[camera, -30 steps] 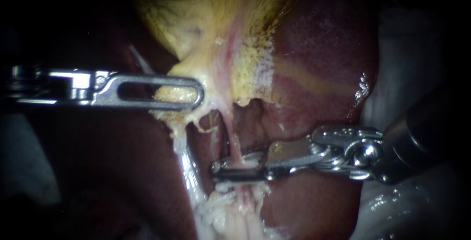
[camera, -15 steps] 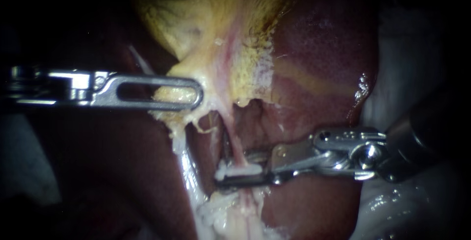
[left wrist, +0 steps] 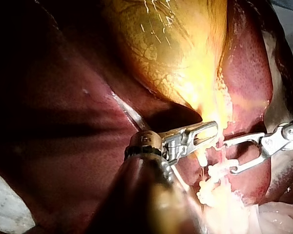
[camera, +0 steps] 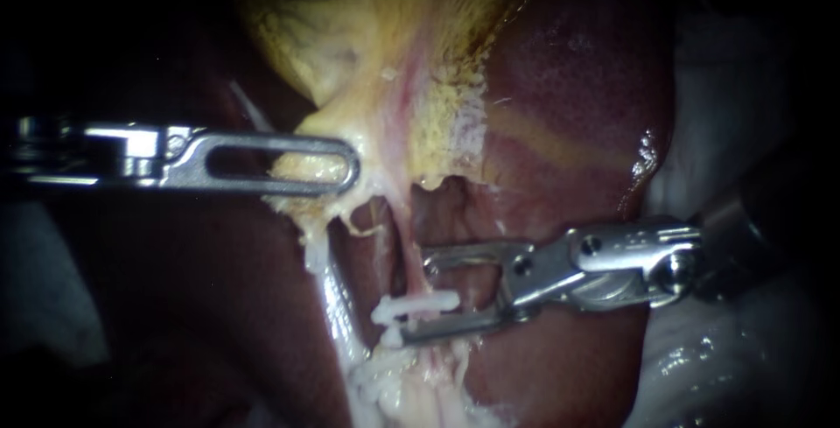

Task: Going back second clip right tube

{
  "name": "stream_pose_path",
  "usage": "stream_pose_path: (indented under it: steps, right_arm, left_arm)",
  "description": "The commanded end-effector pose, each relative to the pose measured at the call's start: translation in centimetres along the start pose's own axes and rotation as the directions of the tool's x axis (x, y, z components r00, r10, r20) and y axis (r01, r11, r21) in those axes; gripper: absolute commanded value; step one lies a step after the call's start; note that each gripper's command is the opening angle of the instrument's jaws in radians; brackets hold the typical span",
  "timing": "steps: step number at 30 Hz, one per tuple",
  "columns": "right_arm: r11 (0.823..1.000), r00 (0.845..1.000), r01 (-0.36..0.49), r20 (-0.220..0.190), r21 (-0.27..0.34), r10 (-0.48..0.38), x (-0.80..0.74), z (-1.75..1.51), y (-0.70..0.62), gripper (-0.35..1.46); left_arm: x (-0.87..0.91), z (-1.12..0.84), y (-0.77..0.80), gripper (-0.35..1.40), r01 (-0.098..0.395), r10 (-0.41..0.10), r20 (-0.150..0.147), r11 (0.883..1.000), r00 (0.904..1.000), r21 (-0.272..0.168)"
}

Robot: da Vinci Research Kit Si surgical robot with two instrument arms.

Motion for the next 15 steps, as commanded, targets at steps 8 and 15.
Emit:
stream_pose_path:
  steps: [8,15]
  right_arm:
    - [0.996,0.996,0.083,-0.010,-0.023,-0.083,0.34,-0.60,0.09,0.50]
    - [0.992,0.992,0.122,-0.026,-0.035,-0.123,0.43,-0.79,0.14,0.50]
  left_arm:
    - [0.00,0.01,0.02,-0.35,-0.001,0.001,0.000,1.000,1.0000,0.000]
    - [0.01,0.05,0.09,-0.35,-0.004,0.004,0.001,1.000,1.0000,0.000]
